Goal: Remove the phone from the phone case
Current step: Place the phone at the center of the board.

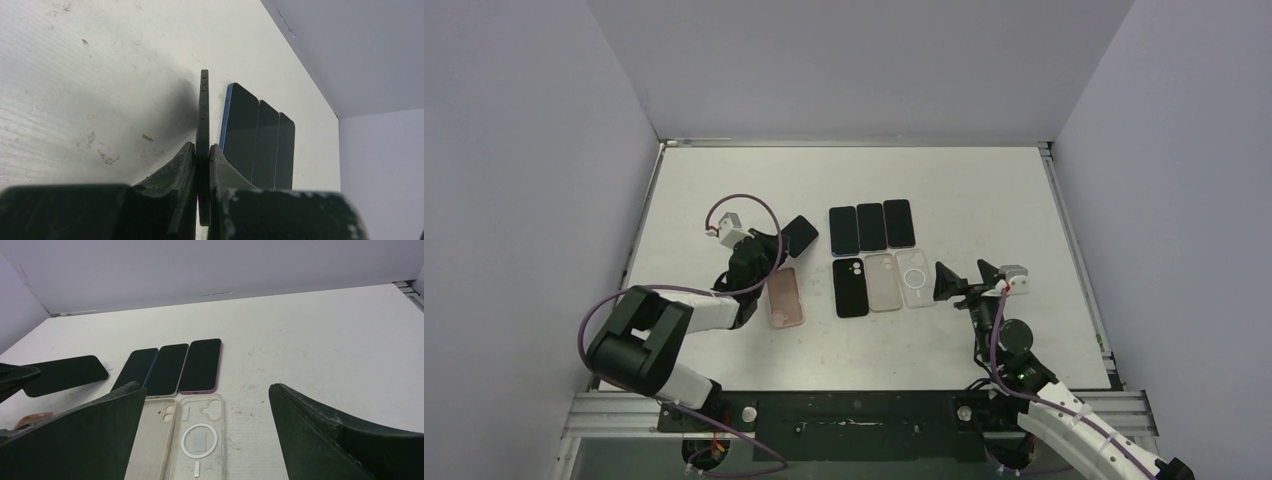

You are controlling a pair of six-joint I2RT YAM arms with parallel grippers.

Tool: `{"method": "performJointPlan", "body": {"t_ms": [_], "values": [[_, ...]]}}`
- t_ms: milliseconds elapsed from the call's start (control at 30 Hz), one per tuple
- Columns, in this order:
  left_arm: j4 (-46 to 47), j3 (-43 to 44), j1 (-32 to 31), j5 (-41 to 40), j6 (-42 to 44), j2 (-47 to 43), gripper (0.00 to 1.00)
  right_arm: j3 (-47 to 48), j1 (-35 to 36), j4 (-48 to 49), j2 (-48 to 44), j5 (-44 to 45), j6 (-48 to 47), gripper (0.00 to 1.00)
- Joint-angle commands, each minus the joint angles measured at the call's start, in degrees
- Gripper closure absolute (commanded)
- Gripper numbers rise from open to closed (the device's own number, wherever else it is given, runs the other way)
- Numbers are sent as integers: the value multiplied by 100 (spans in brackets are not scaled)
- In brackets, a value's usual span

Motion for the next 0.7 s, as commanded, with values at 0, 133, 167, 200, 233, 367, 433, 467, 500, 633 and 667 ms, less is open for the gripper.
{"method": "performJointPlan", "body": {"t_ms": [0, 133, 167, 200, 233, 367, 433, 467, 500, 633, 667], "values": [[932, 382, -97, -287, -136, 245, 100, -62, -43, 390, -47, 306, 18, 0], [1116, 242, -214, -427, -291, 531, 100, -92, -44, 403, -37, 351, 22, 0], [1184, 196, -220, -434, -364, 604, 100, -86, -43, 408, -18, 351, 19, 0], [1241, 144, -220, -435, -447, 674, 100, -77, -45, 412, 0, 351, 18, 0], [1307, 91, -225, -417, -518, 728, 100, -67, -44, 408, 24, 351, 18, 0], [1385, -56, -291, -526, -643, 802, 96, -49, -44, 416, 100, 331, 20, 0], [1396, -126, -337, -618, -677, 788, 92, -40, -47, 407, 120, 330, 18, 0], [1393, -166, -357, -666, -688, 779, 89, -39, -47, 403, 121, 332, 18, 0], [1384, -203, -373, -703, -694, 764, 86, -34, -44, 395, 121, 337, 18, 0], [1332, -348, -405, -770, -720, 689, 75, -15, -44, 366, 130, 336, 18, 0], [1314, -364, -405, -765, -715, 669, 72, -9, -46, 357, 130, 333, 18, 0]]}}
